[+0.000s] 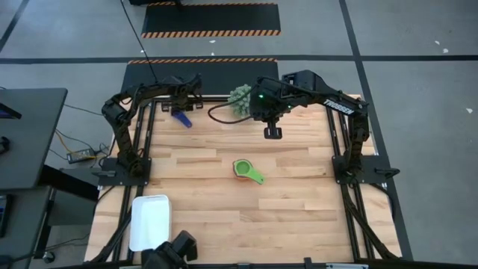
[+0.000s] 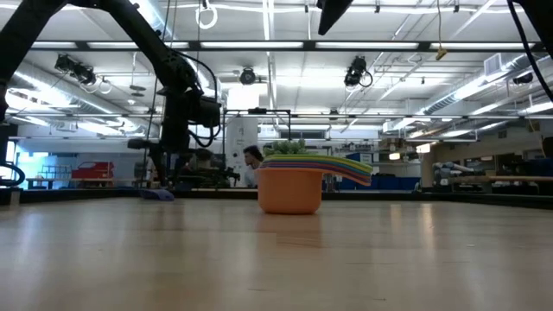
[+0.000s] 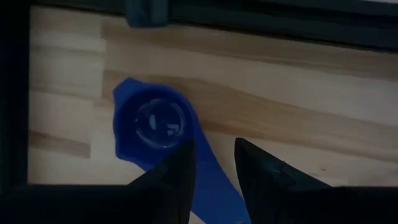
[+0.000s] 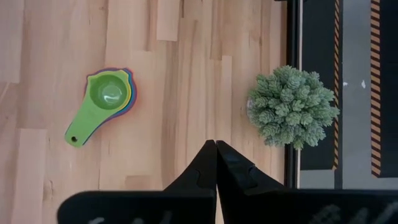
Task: Nest measuring cups in basket
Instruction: Stack the purple measuring cup on top of the green measuring cup
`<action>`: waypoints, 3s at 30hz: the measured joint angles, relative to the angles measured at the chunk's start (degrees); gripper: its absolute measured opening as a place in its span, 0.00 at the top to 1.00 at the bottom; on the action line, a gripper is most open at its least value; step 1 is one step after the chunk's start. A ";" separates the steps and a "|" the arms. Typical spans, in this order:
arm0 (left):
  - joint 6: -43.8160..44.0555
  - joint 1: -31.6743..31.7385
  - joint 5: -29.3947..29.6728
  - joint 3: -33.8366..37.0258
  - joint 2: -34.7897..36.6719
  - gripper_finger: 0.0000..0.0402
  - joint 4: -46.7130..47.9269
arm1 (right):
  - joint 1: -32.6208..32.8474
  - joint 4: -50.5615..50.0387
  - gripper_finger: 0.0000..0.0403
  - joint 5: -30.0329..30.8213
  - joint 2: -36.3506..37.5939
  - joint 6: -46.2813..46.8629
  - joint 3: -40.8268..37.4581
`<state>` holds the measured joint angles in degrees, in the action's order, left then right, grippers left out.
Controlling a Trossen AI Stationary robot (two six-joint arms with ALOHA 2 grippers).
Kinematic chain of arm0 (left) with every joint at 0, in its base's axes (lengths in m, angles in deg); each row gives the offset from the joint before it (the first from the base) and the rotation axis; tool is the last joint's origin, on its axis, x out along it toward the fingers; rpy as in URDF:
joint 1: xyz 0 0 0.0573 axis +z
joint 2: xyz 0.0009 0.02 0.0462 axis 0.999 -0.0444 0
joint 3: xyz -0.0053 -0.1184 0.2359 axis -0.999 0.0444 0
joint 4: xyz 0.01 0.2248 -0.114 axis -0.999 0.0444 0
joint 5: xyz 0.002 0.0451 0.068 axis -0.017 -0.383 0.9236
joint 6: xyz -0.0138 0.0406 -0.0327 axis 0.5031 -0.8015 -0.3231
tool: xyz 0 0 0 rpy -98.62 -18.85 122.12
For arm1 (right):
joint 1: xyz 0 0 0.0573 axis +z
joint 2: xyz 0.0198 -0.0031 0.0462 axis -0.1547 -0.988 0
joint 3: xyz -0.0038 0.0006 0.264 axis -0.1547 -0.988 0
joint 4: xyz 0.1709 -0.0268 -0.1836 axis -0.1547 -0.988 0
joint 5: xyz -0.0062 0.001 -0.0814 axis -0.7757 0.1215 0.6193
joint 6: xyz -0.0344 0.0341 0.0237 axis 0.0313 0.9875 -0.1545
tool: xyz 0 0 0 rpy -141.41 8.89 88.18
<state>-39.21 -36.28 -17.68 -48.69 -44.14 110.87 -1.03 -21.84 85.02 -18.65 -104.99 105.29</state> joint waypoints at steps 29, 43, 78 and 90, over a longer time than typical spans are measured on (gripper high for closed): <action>8.53 1.95 0.04 0.22 -3.93 0.70 -1.76 | -0.07 0.39 0.99 -0.13 0.00 -0.42 0.00; 2.15 2.34 -0.02 0.21 -3.90 0.91 -0.51 | -0.07 0.35 0.99 -0.11 0.00 -0.42 0.00; 9.62 -20.64 -6.23 0.17 9.31 0.98 18.48 | -0.24 -0.31 0.99 -17.91 8.58 -21.59 -0.19; 27.45 -40.65 -6.60 -3.22 9.33 0.98 18.54 | 1.10 -0.43 0.99 -32.49 20.48 -25.31 -16.11</action>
<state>-11.76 -76.93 -24.29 -51.91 -34.80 129.41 0.07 -22.27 52.53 1.83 -130.31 89.18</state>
